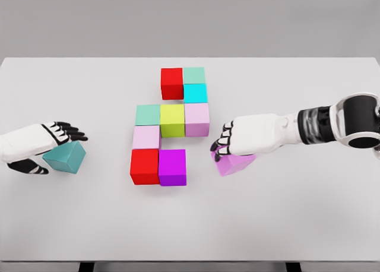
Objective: Assemble the squares on the desktop into the number 2
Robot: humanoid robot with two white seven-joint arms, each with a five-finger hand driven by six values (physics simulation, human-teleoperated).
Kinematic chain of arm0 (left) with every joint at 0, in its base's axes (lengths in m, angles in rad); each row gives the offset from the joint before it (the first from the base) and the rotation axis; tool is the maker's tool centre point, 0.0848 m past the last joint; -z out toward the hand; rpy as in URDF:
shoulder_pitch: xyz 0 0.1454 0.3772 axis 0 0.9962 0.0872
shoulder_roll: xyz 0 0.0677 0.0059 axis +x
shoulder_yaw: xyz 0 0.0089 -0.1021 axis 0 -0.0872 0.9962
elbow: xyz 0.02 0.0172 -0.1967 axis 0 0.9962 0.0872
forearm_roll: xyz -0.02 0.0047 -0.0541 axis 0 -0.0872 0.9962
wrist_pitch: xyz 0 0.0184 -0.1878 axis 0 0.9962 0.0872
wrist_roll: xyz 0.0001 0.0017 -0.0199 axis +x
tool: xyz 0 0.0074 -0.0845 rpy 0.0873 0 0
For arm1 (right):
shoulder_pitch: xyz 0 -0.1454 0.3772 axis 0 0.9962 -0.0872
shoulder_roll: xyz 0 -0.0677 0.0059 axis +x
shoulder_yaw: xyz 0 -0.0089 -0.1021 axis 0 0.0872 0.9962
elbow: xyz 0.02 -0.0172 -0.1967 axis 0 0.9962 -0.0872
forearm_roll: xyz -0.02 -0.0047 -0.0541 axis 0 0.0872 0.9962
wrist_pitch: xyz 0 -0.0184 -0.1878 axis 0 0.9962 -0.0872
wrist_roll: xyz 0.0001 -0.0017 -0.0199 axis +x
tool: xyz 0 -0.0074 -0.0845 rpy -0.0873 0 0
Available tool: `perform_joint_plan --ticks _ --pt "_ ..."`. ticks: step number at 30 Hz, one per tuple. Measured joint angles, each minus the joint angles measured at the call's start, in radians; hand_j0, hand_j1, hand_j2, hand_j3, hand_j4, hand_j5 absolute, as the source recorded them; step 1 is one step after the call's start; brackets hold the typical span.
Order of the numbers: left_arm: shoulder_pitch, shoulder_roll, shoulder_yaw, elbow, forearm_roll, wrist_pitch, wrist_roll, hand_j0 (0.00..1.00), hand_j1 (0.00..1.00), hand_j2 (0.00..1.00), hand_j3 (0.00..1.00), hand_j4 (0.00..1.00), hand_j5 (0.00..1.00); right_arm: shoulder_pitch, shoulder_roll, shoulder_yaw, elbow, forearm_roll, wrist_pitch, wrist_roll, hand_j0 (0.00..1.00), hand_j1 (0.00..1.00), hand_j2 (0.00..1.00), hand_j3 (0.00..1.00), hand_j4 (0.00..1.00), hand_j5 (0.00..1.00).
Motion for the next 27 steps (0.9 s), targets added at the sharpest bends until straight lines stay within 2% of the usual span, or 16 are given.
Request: perform_joint_plan --ticks 4,5,7,10,20,26,27 --pt "-0.002 -0.004 -0.003 0.001 -0.002 0.000 -0.006 1.00 1.00 1.00 1.00 1.00 1.00 0.000 0.011 0.000 0.002 0.003 0.000 0.001 0.70 0.70 0.70 0.70 0.70 0.70" --pt "-0.002 -0.004 -0.003 0.001 -0.002 0.000 -0.008 1.00 1.00 1.00 1.00 1.00 1.00 0.000 0.012 0.000 0.002 0.004 0.000 0.001 0.75 0.75 0.75 0.75 0.75 0.75" --pt "-0.002 -0.005 -0.003 0.000 -0.003 0.000 -0.011 1.00 1.00 1.00 1.00 1.00 1.00 0.000 0.012 0.000 0.003 0.008 0.000 0.002 0.90 0.90 0.90 0.90 0.90 0.90" --pt "-0.002 -0.005 -0.004 -0.001 -0.003 0.000 -0.013 1.00 1.00 1.00 1.00 1.00 1.00 0.005 0.012 0.002 0.003 0.010 0.000 0.002 0.97 0.97 0.97 0.97 0.97 0.97" --pt "-0.018 -0.019 -0.004 0.000 -0.003 0.000 -0.013 1.00 1.00 1.00 1.00 1.00 1.00 0.006 0.005 -0.002 0.005 0.007 0.000 0.001 0.99 0.99 0.99 0.99 0.99 0.99" --pt "-0.018 -0.031 -0.005 0.001 -0.017 0.000 -0.014 1.00 1.00 1.00 1.00 1.00 1.00 0.008 -0.077 -0.038 0.009 -0.029 0.000 -0.009 0.99 0.99 0.99 0.99 0.99 0.99" --pt "-0.018 -0.033 -0.007 0.001 -0.023 0.000 -0.014 0.97 0.97 0.97 0.97 0.97 0.97 0.008 -0.093 -0.039 0.017 -0.041 0.000 -0.011 0.98 0.98 0.98 0.98 0.98 0.98"
